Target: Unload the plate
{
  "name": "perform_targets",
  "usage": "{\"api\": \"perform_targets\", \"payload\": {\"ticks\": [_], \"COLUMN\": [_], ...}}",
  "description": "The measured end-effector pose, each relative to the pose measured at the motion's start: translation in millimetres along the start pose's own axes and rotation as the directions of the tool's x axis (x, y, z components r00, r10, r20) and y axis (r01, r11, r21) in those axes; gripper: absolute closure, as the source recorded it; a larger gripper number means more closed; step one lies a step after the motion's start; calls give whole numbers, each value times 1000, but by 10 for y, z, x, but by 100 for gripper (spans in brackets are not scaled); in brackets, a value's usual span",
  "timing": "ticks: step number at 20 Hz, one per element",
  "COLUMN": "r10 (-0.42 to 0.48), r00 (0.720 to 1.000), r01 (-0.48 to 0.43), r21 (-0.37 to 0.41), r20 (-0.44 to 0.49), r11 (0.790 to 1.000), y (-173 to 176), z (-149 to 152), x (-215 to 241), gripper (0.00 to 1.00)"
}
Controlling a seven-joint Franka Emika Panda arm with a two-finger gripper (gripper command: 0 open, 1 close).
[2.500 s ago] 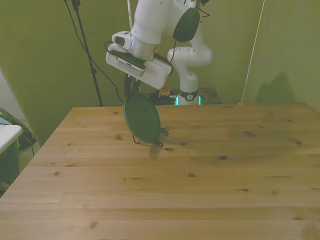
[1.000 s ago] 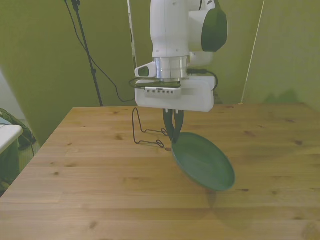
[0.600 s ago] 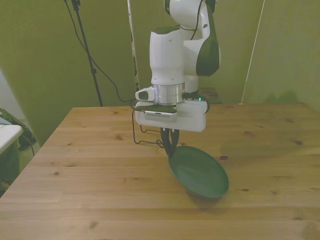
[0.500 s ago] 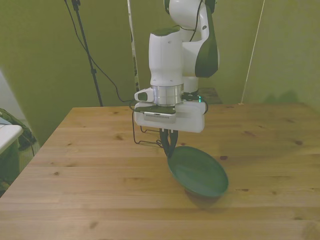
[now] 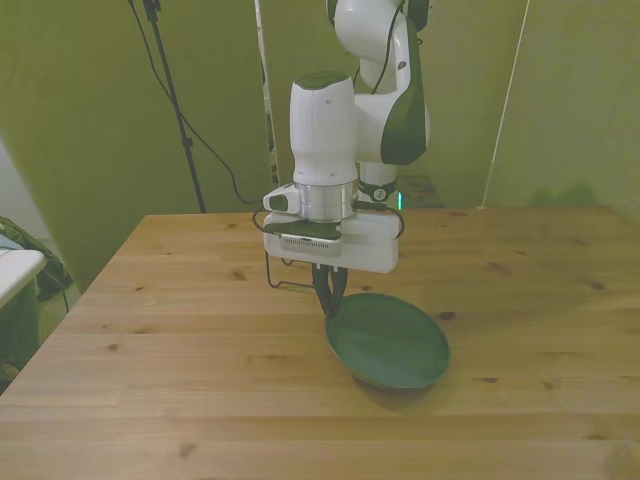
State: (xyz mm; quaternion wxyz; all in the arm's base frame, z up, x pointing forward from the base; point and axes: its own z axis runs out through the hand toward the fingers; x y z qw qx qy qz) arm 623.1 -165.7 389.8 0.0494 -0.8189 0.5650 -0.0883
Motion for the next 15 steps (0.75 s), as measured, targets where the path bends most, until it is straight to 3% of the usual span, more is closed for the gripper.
{"api": "perform_targets", "payload": {"ticks": [9, 15], "r10": [8, -1], "r00": [1000, 999], "r01": [-8, 4], "r21": [-6, 61], "r20": [-1, -37], "r11": [1000, 998], "y": [53, 1], "z": [12, -529], "x": [43, 70], "gripper": [0, 0]}}
